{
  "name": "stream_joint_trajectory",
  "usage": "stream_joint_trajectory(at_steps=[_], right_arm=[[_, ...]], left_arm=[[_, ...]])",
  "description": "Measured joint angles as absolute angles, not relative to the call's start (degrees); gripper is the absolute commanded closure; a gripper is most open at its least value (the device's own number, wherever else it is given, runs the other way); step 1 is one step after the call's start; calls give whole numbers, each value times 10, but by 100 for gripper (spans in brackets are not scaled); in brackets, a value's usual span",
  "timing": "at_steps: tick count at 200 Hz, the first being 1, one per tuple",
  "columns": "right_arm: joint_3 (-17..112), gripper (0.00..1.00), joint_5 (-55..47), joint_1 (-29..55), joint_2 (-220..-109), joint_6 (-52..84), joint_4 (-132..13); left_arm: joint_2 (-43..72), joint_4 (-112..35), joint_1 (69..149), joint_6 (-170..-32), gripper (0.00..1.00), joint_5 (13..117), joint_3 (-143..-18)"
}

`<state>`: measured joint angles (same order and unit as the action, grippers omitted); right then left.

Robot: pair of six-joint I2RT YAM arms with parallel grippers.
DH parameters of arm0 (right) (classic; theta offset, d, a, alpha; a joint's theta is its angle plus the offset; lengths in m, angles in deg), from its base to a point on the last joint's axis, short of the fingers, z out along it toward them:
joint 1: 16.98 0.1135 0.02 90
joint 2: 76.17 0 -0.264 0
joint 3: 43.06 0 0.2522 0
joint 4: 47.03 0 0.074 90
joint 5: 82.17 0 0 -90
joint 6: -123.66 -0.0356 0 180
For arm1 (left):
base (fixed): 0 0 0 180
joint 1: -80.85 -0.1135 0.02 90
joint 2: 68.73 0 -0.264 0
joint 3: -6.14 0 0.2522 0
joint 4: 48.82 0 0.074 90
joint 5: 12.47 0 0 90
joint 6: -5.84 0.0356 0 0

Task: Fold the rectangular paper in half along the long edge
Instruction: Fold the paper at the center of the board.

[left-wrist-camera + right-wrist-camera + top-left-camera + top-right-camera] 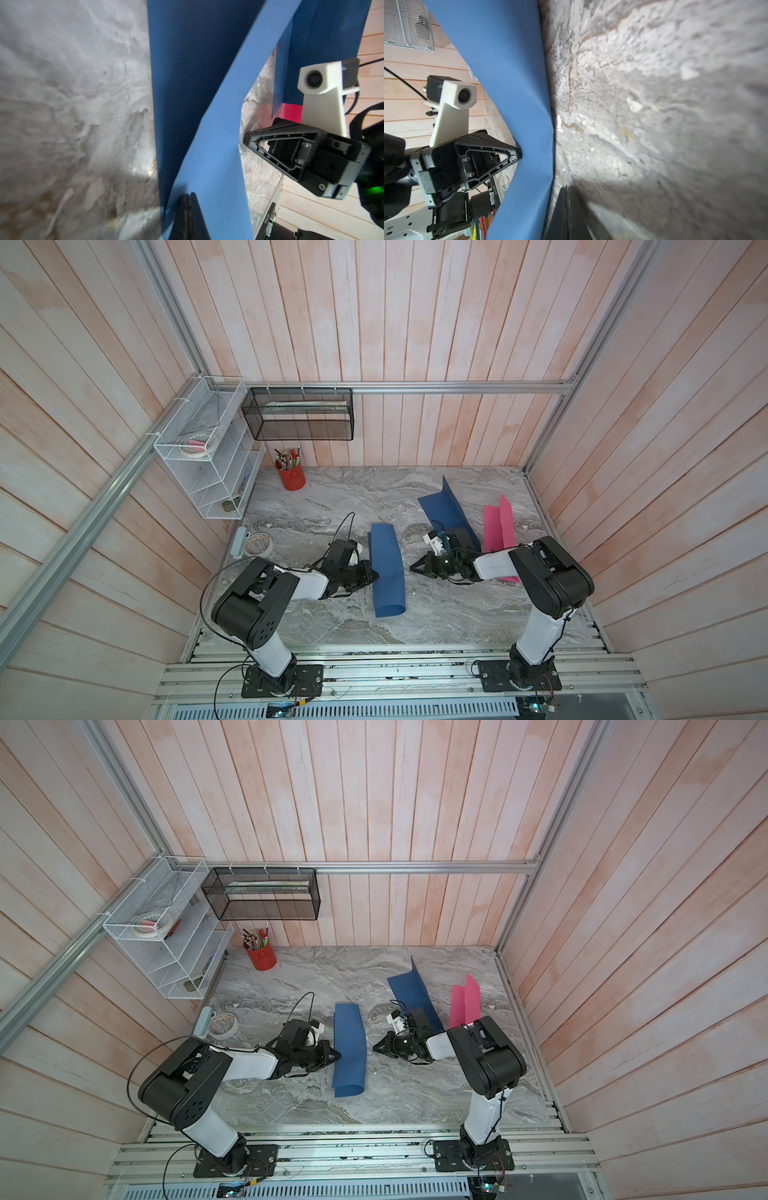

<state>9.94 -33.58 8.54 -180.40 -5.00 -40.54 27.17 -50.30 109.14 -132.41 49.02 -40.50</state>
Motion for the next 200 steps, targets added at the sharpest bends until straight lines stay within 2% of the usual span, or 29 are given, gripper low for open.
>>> stream_joint_trajectory(at_steps=[61, 200], right_arm=[[122, 100, -309, 153, -1794, -72, -427], [161, 100, -280, 155, -1753, -85, -456]], left_arm=[[275, -503, 1093, -1324, 100, 488, -409], [280, -494, 1101, -1324, 100, 490, -418]])
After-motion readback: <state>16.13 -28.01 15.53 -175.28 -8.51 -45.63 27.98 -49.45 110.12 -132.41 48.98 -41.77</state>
